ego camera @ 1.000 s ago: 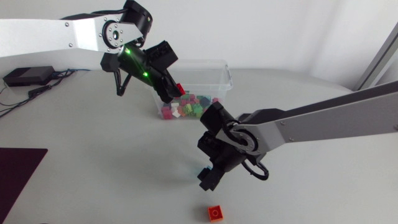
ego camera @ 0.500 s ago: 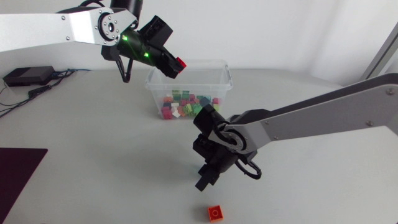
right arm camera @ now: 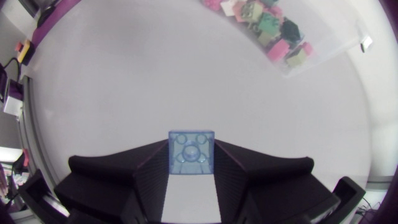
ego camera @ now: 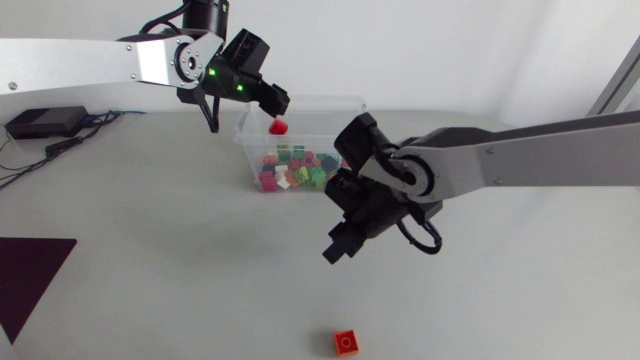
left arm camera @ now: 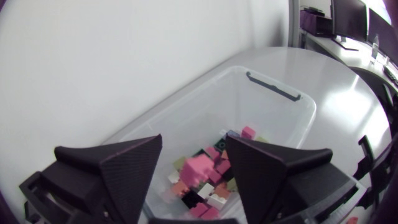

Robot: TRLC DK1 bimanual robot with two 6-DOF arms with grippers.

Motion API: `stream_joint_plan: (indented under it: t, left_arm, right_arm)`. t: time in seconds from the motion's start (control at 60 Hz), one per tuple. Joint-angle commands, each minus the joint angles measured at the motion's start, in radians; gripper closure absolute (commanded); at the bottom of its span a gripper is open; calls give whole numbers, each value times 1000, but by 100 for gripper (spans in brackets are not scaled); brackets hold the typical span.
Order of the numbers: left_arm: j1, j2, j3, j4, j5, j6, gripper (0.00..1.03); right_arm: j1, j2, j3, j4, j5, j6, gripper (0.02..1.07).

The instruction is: Place the duplo bricks in the container

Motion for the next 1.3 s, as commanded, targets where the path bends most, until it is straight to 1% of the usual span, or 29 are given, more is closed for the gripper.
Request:
stream_joint_plan:
  t: [0.0, 0.183, 0.25, 0.383, 0.633, 0.75, 0.817, 0.9, 1.0, 1.2, 1.25, 1.283]
  left_arm:
    - [14, 4, -4, 34, -23, -45, 4]
    - [43, -19, -34, 59, -124, -79, 4]
    - [68, -27, -43, 54, -141, -117, 4]
    - [100, -76, -96, 34, -142, -130, 4]
    - [105, -218, -270, 41, -141, -117, 4]
    - [97, -292, -351, 74, -141, -111, 4]
    - [93, -324, -389, 102, -141, -117, 4]
    - [91, -353, -426, 113, -141, -117, 4]
    - [100, -387, -468, 137, -141, -114, 4]
    - [123, -461, -534, 142, -141, -110, 4]
    - [125, -476, -546, 143, -141, -102, 4]
    - [128, -499, -564, 143, -141, -96, 4]
  right_arm:
    - [-28, -46, 49, -20, -4, -8, 94]
    - [-89, -78, 184, -42, -14, -4, 94]
    - [-106, -78, 230, -37, -15, 1, 94]
    - [-128, -55, 309, -8, -18, 15, 94]
    - [-143, 40, 442, 69, -17, 44, 94]
    - [-146, 80, 482, 95, -17, 56, 94]
    - [-151, 97, 491, 126, -15, 56, 94]
    - [-163, 117, 502, 170, -15, 56, 94]
    - [-177, 156, 534, 193, -17, 55, 94]
    - [-184, 245, 595, 256, -17, 56, 93]
    - [-186, 276, 620, 261, -14, 59, 89]
    - [-186, 301, 640, 261, -7, 64, 81]
